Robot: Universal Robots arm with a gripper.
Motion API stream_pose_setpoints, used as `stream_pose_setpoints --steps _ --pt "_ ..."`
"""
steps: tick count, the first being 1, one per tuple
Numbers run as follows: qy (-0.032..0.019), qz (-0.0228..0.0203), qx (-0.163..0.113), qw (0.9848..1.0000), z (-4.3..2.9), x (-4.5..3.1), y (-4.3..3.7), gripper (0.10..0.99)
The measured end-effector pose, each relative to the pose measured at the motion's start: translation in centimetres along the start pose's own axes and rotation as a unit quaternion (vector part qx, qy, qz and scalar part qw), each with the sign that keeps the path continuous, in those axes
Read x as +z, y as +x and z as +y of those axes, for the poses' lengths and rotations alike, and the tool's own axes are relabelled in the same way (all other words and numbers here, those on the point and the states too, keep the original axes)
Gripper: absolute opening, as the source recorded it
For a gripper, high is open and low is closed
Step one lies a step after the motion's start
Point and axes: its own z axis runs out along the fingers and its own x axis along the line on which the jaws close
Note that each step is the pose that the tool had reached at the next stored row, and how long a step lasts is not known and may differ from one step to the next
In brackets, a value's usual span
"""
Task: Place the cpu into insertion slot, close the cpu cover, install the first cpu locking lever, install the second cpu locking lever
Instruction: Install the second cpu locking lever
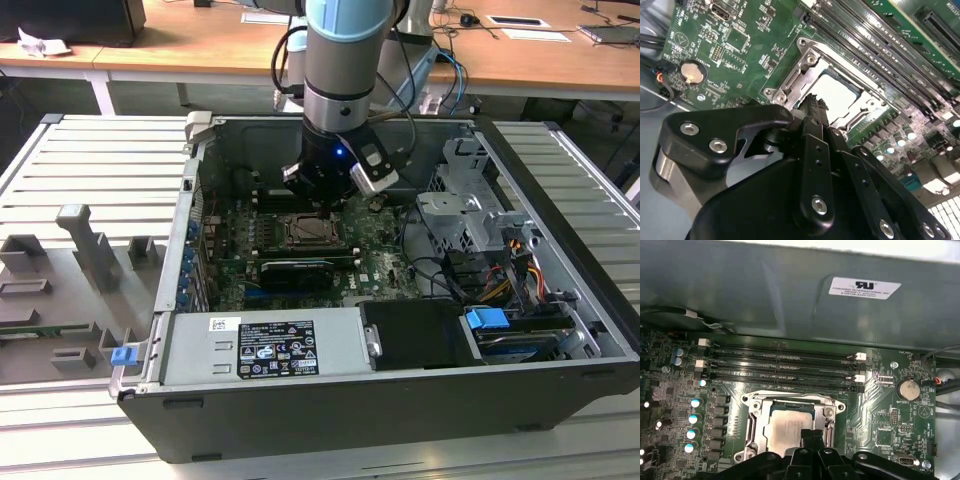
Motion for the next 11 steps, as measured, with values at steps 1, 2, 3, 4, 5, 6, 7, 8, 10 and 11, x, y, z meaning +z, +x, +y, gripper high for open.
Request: stream_pose_setpoints --steps 1,2,3,4,5,6,7,8,10,11 --pt "0.0005 0.0001 0.000 1.0000 0.02 -0.25 0.00 0.106" --pt "0.0006 0.0001 0.000 1.0000 0.03 -0.49 -0.01 0.106" --pt "0.0006 0.0001 0.000 1.0000 0.03 -0.68 -0.01 0.106" --pt "0.0006 0.0001 0.000 1.0000 0.00 -0.85 -0.01 0.106" --pt "0.0005 0.0000 0.000 1.0000 -0.08 -0.97 -0.01 0.106" --pt "0.0005 0.0000 0.000 1.0000 -0.19 -0.99 0.00 0.106" --pt "0.0006 0.0000 0.000 1.0000 -0.38 -1.01 0.02 0.106" --pt "0.0006 0.0001 0.000 1.0000 -0.56 -1.04 0.03 0.106" --pt "0.0006 0.0001 0.000 1.0000 -0.87 -1.07 0.06 0.106" --pt "0.0006 0.0001 0.000 1.0000 -1.02 -1.08 0.07 0.106"
